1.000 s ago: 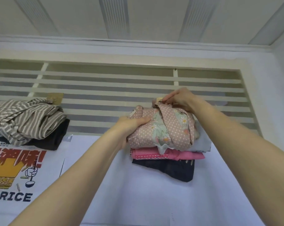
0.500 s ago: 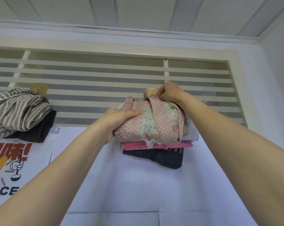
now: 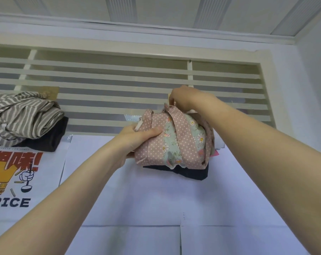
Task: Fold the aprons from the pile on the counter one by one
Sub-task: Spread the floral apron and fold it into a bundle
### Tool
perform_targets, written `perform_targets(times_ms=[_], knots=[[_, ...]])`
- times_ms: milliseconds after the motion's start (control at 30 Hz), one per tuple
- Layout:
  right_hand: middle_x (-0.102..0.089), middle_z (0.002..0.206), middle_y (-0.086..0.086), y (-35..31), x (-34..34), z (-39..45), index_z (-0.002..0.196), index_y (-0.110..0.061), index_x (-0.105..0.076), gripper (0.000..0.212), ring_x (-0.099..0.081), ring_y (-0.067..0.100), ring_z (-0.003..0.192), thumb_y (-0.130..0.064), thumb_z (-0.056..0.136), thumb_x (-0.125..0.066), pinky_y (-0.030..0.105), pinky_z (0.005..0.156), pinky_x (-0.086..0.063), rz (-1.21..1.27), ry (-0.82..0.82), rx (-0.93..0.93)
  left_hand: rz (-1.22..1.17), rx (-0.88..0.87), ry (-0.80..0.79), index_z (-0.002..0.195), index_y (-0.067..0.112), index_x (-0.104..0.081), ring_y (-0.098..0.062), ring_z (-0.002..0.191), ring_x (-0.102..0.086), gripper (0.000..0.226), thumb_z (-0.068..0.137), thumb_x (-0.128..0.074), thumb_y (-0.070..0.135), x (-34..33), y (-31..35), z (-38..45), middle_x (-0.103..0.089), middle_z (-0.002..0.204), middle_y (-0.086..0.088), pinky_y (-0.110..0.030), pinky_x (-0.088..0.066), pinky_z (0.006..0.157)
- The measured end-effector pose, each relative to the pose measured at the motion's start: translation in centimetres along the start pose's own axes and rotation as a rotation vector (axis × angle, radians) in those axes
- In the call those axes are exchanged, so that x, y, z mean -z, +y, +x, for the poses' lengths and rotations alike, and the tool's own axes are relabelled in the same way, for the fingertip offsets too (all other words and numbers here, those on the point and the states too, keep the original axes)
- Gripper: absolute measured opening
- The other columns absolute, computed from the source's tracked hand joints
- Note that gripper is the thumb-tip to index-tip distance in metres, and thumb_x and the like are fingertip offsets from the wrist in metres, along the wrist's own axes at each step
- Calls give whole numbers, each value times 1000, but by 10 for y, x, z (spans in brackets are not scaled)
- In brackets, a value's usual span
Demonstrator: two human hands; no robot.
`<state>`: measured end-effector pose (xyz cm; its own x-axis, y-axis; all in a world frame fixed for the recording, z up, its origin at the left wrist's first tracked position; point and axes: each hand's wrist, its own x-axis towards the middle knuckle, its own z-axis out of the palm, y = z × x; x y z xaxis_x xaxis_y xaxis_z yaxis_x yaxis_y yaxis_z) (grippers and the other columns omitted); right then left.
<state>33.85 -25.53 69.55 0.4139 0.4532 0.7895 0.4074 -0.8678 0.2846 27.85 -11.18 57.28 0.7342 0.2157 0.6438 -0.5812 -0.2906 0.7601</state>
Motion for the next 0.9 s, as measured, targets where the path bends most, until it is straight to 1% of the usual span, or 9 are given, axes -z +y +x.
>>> perform_targets(times_ms=[100, 200, 333, 433, 567, 667, 733, 800, 900], knots=[[-58, 119, 16, -6, 2, -7, 122, -6, -58, 33, -57, 31, 92, -4, 93, -41, 38, 83, -49, 61, -19, -37, 5, -39, -28, 118, 25, -57, -10, 86, -68, 48, 75, -75, 37, 2, -1, -7, -71, 103, 6, -23, -54, 64], [-62, 115, 16, -4, -3, -22, 110, 0, -63, 29, -57, 31, 102, -13, 96, -41, 30, 78, -42, 184, 56, -46, -16, -39, -46, 122, 26, -54, -11, 92, -68, 53, 75, -76, 36, 1, -2, -16, -69, 107, 7, -26, -53, 72], [-64, 107, 17, 3, -5, -54, 101, 4, -66, 33, -56, 31, 103, -12, 97, -37, 30, 76, -38, 450, 222, -103, -40, -52, 7, 121, 22, -54, -13, 93, -66, 52, 75, -76, 33, -1, -1, -26, -67, 110, 4, -29, -54, 79], [-65, 108, 18, 3, -7, -83, 102, 5, -64, 35, -55, 32, 104, -12, 99, -33, 36, 85, -42, 571, 385, -160, -29, -49, 12, 122, 21, -50, -13, 93, -65, 54, 75, -76, 32, -2, 2, -31, -66, 110, 3, -29, -53, 82], [-66, 105, 11, 0, -18, -107, 102, -4, -64, 35, -53, 32, 106, -16, 99, -32, 46, 92, -42, 521, 466, -161, -32, -34, -12, 127, 24, -41, -9, 87, -63, 56, 80, -73, 26, 3, 3, -40, -61, 103, 6, -24, -50, 71], [-57, 120, 6, -11, -19, -120, 113, -8, -59, 30, -43, 28, 118, -15, 97, -35, 39, 98, -34, 462, 474, -170, -13, -59, 17, 126, 24, -43, -12, 100, -60, 55, 80, -73, 28, 8, 2, -45, -58, 109, 6, -34, -48, 91], [-51, 124, 7, -25, -16, -127, 115, -8, -58, 29, -40, 26, 117, -12, 96, -37, 36, 96, -28, 421, 552, -152, 3, -119, 134, 122, 21, -46, -13, 107, -55, 48, 82, -71, 29, 10, 2, -47, -55, 117, 3, -34, -43, 97], [-55, 114, 9, -46, -15, -138, 104, -6, -62, 26, -44, 27, 109, -9, 90, -41, 36, 92, -30, 414, 686, -44, 48, -208, 273, 116, 19, -51, -10, 102, -52, 35, 86, -66, 25, 9, 3, -54, -53, 117, 4, -24, -42, 89], [-60, 97, 12, -83, -32, -159, 84, -4, -64, 23, -53, 32, 92, -9, 79, -42, 40, 83, -38, 349, 738, 162, 120, -344, 390, 106, 18, -52, 2, 86, -50, 18, 89, -56, 12, 10, 0, -71, -54, 107, 8, -10, -39, 71]])
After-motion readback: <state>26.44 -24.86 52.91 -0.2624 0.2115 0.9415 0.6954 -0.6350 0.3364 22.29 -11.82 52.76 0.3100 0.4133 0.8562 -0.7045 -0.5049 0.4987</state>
